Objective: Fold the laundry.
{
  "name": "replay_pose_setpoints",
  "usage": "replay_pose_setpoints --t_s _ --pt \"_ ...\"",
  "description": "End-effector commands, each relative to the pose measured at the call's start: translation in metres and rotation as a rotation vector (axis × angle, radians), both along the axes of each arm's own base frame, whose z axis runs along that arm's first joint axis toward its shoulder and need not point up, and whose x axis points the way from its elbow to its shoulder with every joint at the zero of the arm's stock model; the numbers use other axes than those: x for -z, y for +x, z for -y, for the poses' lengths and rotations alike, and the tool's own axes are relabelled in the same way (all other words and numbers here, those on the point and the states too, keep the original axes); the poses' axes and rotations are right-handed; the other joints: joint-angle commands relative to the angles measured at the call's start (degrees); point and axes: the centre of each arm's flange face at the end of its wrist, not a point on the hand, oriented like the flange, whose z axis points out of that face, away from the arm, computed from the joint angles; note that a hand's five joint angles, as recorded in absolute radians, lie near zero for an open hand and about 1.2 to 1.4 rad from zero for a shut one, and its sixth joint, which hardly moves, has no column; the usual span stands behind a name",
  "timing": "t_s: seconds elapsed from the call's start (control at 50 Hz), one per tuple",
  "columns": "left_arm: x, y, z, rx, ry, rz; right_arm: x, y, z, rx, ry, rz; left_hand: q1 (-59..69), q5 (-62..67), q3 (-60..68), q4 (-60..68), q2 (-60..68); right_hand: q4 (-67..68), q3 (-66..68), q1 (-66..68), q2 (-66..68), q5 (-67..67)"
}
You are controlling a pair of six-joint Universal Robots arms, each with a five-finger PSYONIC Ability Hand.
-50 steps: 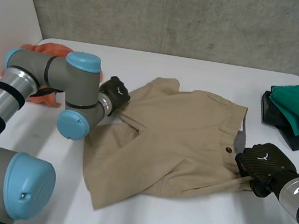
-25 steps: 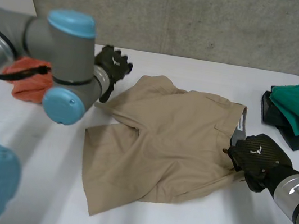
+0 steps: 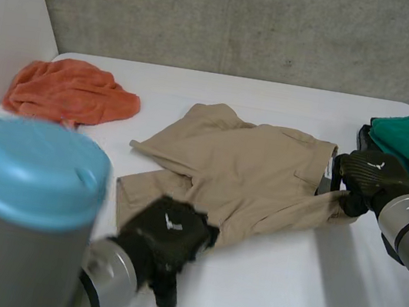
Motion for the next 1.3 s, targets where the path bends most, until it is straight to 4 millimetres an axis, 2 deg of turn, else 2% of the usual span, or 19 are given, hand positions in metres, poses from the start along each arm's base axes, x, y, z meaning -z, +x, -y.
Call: replay_pose_setpoints --t_s 0.02,0.14,0.3,0.44,0.62,0.68,0.7,0.72,0.76,0.82,0.94,1.02,1.04,1.12,1.18,1.24,1.26,1.3 --pt "0.042 -0.011 0.021 -0.097 -0.019 0.067 0.005 -0.005 0.001 0.020 0.017 -0.006 4.21 3.68 4.03 3.83 4.05 11.34 11.48 16.86 11.73 12.35" --pt "0.059 -0.009 0.056 -0.213 -0.103 0.141 0.008 -0.011 0.001 0.033 0.030 -0.010 4.05 3.51 3.87 3.66 3.88 11.34 11.48 16.86 11.73 12.35" --pt "0.059 -0.012 0.081 -0.233 -0.262 0.155 0.012 -0.012 -0.005 0.010 0.036 -0.026 3.20 2.67 3.03 2.82 3.04 11.34 11.48 16.86 11.73 12.35" --pt "0.064 -0.007 0.094 -0.238 -0.308 0.196 0.014 -0.011 -0.006 -0.007 0.010 -0.057 3.20 2.66 3.02 2.82 3.04 11.34 11.48 16.86 11.73 12.35" --pt "0.081 -0.010 0.094 -0.217 -0.292 0.231 0.018 -0.009 -0.011 -0.032 0.017 -0.069 3.87 3.34 3.70 3.49 3.71 11.34 11.48 16.86 11.73 12.35" --pt "0.085 -0.011 0.094 -0.202 -0.304 0.248 0.018 -0.010 -0.012 -0.040 0.016 -0.092 11.59 11.05 11.41 11.21 11.43 11.34 11.48 16.86 11.73 12.35" --pt "0.086 -0.011 0.094 -0.201 -0.311 0.251 0.018 -0.010 -0.012 -0.043 0.015 -0.100 15.61 15.07 15.43 15.23 15.45 11.34 11.48 16.86 11.73 12.35" --pt "0.085 -0.011 0.096 -0.197 -0.323 0.253 0.018 -0.011 -0.013 -0.051 0.013 -0.122 30.81 30.27 30.63 30.42 30.64 11.34 11.48 16.86 11.73 12.35" --pt "0.085 -0.011 0.095 -0.191 -0.331 0.254 0.018 -0.013 -0.016 -0.066 0.013 -0.150 53.21 52.67 53.03 52.83 53.05 11.34 11.48 16.86 11.73 12.35" --pt "0.078 -0.006 0.092 -0.172 -0.336 0.253 0.017 -0.016 -0.023 -0.130 0.012 -0.233 56.68 56.14 56.50 56.29 56.51 11.34 11.48 16.86 11.73 12.35" --pt "0.056 0.010 0.060 -0.088 -0.287 0.234 0.019 -0.031 -0.049 -0.291 0.103 -0.437 56.68 56.14 56.50 56.29 56.51 11.34 11.48 16.86 11.73 12.35" --pt "0.045 0.025 0.026 0.002 -0.206 0.265 0.022 -0.046 -0.071 -0.430 0.242 -0.567 56.68 56.14 56.50 56.29 56.51 11.34 11.48 16.86 11.73 12.35" --pt "0.045 0.032 0.011 0.041 -0.154 0.307 0.021 -0.050 -0.076 -0.481 0.276 -0.600 56.68 56.14 56.50 56.29 56.51 11.34 11.48 16.86 11.73 12.35" --pt "0.045 0.041 -0.001 0.066 -0.055 0.388 0.023 -0.047 -0.070 -0.492 0.247 -0.588 56.68 56.14 56.50 56.29 56.51 11.34 11.48 16.86 11.73 12.35" --pt "0.041 0.036 0.007 0.050 -0.062 0.370 0.028 -0.043 -0.061 -0.457 0.227 -0.558 56.68 56.14 56.50 56.29 56.51 11.34 11.48 16.86 11.73 12.35" --pt "0.039 0.022 0.031 0.009 -0.113 0.322 0.032 -0.036 -0.052 -0.409 0.205 -0.520 56.68 56.14 56.50 56.29 56.51 11.34 11.48 16.86 11.73 12.35" --pt "0.034 0.015 0.046 -0.017 -0.147 0.290 0.031 -0.034 -0.049 -0.394 0.190 -0.510 56.68 56.14 56.50 56.29 56.51 11.34 11.48 16.86 11.73 12.35" --pt "0.030 0.007 0.064 -0.042 -0.188 0.253 0.029 -0.031 -0.039 -0.352 0.157 -0.476 56.68 56.14 56.50 56.29 56.51 11.34 11.48 16.86 11.73 12.35"
